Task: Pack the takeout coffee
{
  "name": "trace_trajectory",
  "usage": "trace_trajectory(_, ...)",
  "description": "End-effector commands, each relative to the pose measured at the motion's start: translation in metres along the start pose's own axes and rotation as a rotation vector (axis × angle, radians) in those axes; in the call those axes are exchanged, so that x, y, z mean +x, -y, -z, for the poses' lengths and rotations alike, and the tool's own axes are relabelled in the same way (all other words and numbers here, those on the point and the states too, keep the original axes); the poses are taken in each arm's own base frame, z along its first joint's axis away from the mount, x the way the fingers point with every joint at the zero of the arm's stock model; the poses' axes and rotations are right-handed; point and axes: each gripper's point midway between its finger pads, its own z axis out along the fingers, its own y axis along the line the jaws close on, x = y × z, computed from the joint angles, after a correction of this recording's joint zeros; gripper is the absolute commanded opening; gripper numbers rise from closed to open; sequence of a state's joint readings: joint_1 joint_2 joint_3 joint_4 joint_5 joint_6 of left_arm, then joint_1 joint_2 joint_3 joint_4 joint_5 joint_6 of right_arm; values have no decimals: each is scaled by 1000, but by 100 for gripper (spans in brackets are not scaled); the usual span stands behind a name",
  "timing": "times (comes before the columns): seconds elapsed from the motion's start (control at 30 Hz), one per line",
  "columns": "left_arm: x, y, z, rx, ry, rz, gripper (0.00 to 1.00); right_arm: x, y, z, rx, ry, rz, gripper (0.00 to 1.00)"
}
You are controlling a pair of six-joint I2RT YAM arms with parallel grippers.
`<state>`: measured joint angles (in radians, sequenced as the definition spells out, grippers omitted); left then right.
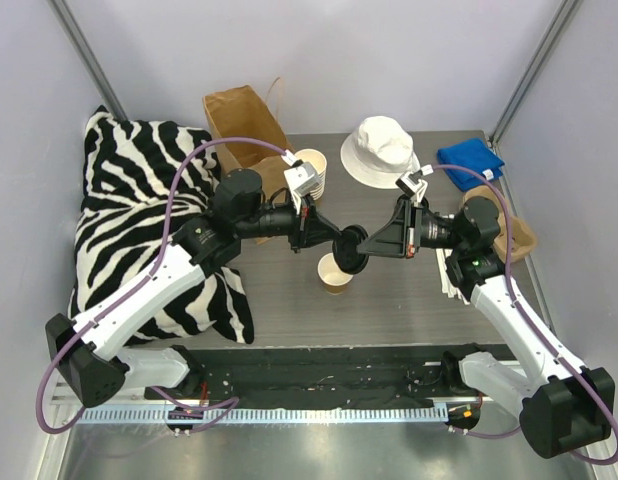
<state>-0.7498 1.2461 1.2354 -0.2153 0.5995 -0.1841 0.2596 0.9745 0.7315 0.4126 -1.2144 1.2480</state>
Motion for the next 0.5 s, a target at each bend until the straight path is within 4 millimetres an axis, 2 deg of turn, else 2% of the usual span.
trace_trajectory(0.0, -12, 8, 2, 34, 36, -3, 0, -2, -12, 1, -29, 12, 76, 1)
trace_trajectory(0.17, -5, 12, 3, 56, -17, 17, 0, -4, -2, 0, 15, 17, 84, 5)
trace_trajectory(0.23, -1, 9, 4, 40, -38, 28, 0, -4, 1, 0, 32, 19, 75, 11)
trace_trajectory(0.3, -2, 7, 5, 26, -40, 26, 0, -5, 4, 0, 48, 19, 72, 26)
trace_trajectory(0.37, -3, 4, 6, 5, -46, 29, 0, -6, 7, 0, 56, 21, 77, 32)
trace_trajectory(0.4, 3, 2, 6, -3, -74, 41, 0, -6, 8, 0, 64, 21, 70, 46)
trace_trajectory(0.47, 2, 0, 6, -16, -91, 30, 0, -5, 16, 2, 97, 21, 69, 61)
